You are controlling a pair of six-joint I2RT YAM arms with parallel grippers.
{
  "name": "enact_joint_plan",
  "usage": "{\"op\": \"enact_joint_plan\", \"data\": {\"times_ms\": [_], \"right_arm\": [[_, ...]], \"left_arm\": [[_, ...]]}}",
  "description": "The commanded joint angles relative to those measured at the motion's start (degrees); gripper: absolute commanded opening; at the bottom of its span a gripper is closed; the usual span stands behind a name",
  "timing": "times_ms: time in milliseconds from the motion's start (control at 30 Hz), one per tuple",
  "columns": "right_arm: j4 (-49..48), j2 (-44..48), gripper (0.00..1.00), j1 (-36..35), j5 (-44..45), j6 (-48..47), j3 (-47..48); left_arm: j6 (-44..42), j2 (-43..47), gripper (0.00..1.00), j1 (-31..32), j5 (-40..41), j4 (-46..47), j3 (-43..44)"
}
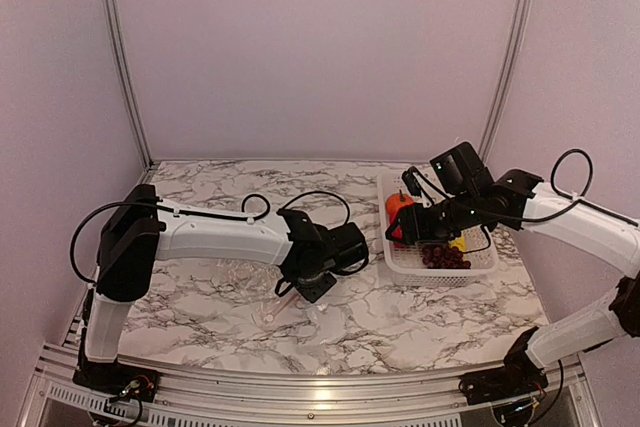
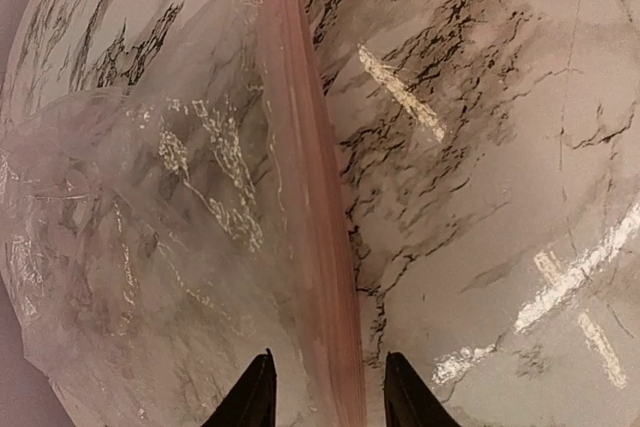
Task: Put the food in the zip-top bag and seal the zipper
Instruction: Pick up the zipper food storage bag at the center of the board.
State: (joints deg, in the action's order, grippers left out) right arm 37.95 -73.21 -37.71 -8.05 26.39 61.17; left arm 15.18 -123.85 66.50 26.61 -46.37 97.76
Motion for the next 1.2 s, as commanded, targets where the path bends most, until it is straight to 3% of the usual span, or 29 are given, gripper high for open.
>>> {"op": "enact_joint_plan", "data": {"times_ms": [0,100,333,567,933,1167], "right_arm": [[-0.86,1.14,0.59,0.15,0.37,0.77,-0.51],[-1.01,1.05,0.59,0.11,0.11,0.85,-0.54],[-0.88,1.29,0.58,0.17,-0.28,1.01,-0.52],[-1.26,1.11,0.58,0.10,-0.64,0.79,-0.24],[0.52,-2.25,0.58,-0.45,1.80,-3.27,6.45],[0.55,-15.15,0.62,-4.95,2.43,-5.48,21.23]], "left_arm": [[0.31,-2.07,0.38,0.39,5.94,-4.56,1.52],[-0.59,-3.62,0.35,0.38,5.49,-4.58,1.62],[-0.71,-5.96,0.13,0.39,8.65,-4.51,3.61],[-0.02,-2.93,0.00,-1.27,8.78,-4.13,4.94],[6.00,8.33,0.00,-8.34,0.73,-3.03,7.86],[5.91,13.68,0.00,-8.82,-4.48,4.60,6.90]]}}
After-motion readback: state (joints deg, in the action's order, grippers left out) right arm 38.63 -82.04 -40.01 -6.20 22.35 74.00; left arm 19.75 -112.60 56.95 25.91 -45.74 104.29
